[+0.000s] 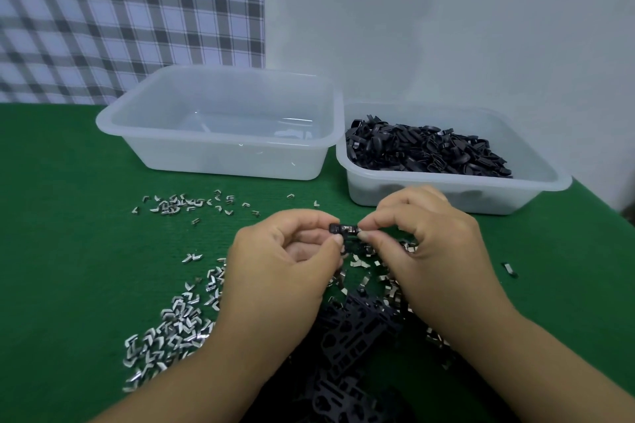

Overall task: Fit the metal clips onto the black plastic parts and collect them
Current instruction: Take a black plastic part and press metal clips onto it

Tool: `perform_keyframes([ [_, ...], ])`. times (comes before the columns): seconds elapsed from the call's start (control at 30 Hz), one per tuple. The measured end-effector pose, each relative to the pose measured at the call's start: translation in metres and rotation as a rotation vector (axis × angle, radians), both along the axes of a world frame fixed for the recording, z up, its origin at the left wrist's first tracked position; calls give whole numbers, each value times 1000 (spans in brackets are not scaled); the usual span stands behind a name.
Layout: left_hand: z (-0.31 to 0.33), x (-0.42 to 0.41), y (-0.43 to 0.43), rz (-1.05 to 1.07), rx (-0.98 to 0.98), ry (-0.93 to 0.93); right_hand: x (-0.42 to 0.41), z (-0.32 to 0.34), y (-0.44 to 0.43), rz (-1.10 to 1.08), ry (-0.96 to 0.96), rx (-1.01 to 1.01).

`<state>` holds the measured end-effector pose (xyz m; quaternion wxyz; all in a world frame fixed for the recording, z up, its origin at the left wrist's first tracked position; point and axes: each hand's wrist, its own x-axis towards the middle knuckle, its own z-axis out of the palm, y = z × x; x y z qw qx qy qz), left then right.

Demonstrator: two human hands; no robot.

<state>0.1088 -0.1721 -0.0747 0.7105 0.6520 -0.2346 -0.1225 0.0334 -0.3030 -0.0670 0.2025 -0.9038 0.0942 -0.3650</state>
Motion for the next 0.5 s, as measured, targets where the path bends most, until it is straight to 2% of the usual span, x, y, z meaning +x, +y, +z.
perform_keyframes([
  [0.13, 0, -1, 1, 32, 49, -81, 0, 1, -1, 42, 31, 52],
  [0.5, 0, 3, 2, 17, 59, -153, -3, 7, 1, 168, 169, 502],
])
